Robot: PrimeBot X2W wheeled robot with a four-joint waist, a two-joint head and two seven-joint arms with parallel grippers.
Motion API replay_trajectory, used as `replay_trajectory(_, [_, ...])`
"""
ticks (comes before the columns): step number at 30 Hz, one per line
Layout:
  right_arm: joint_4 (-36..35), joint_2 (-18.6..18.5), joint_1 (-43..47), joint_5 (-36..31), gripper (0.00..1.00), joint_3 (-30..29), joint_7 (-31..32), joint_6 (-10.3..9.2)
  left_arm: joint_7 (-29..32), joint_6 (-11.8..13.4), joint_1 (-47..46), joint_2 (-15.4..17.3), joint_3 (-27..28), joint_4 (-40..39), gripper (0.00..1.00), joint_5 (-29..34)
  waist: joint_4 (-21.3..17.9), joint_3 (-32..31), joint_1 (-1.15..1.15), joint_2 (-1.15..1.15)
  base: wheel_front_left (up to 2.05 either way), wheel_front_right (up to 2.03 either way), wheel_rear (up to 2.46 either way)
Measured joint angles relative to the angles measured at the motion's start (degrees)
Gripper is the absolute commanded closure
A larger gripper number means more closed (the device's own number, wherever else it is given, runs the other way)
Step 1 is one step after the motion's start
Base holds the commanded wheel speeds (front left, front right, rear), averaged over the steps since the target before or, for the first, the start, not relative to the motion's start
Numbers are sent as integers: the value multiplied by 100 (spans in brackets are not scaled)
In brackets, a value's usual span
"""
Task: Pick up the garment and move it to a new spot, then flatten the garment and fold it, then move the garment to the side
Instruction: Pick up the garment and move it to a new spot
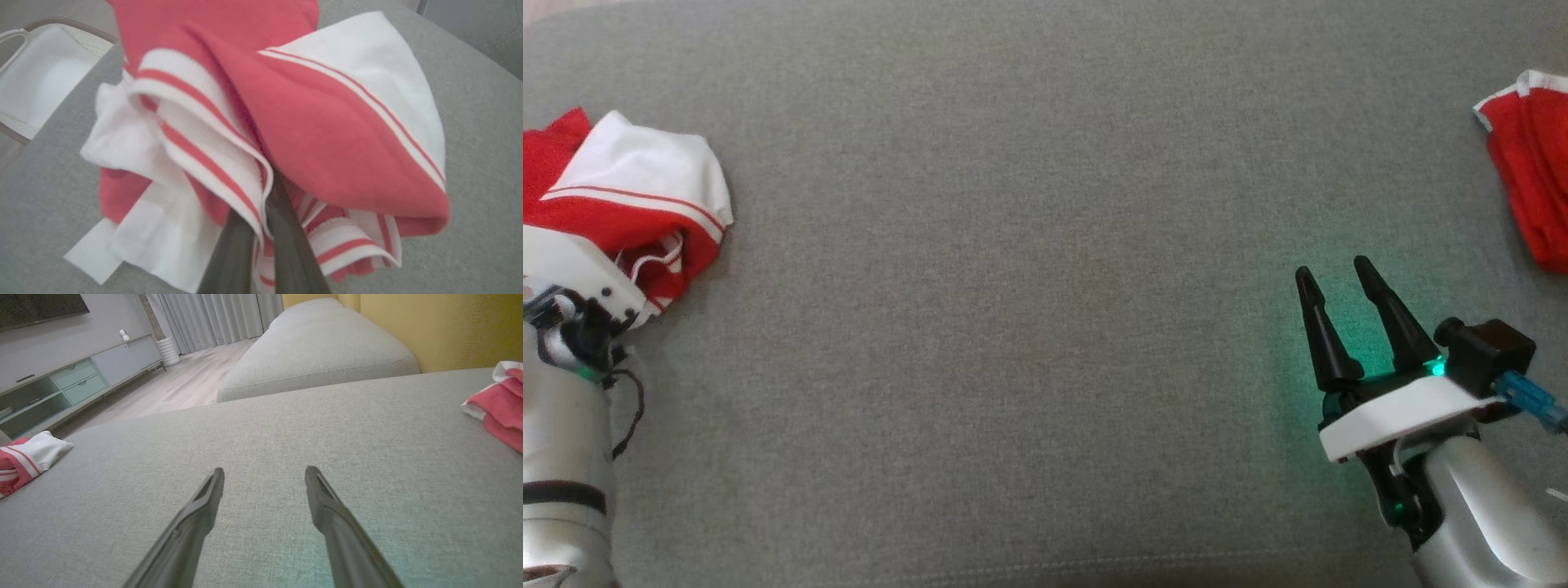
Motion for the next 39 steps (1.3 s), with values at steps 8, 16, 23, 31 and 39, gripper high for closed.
replay_trajectory(8, [192, 57, 2, 48, 0, 83, -58, 0, -370, -305, -70, 148, -322, 112, 100, 136, 113, -343, -1, 0, 0, 0, 0])
replay_trajectory(16, [556, 376, 203, 48, 0, 90, -123, 0, -480, -927, -556, 101, -954, -15, 100, 461, 153, -1166, -1, 0, 0, 0, 0])
replay_trajectory(23, [653, 577, 428, 26, 0, 15, -133, 0, -408, -1248, -770, -222, -1475, -531, 100, 487, -84, -1683, -1, 0, 0, 0, 0])
replay_trajectory(31, [660, 590, 471, -55, 0, -115, -149, 0, -337, -1314, -817, -1042, -2151, -1549, 100, 91, -473, -1872, -1, 0, 0, 0, 0])
replay_trajectory(39, [646, 583, 543, -64, 0, -231, -148, 0, -120, -1352, -393, -1292, -2490, -2925, 100, -977, -771, -1880, -1, 0, 0, 0, 0])
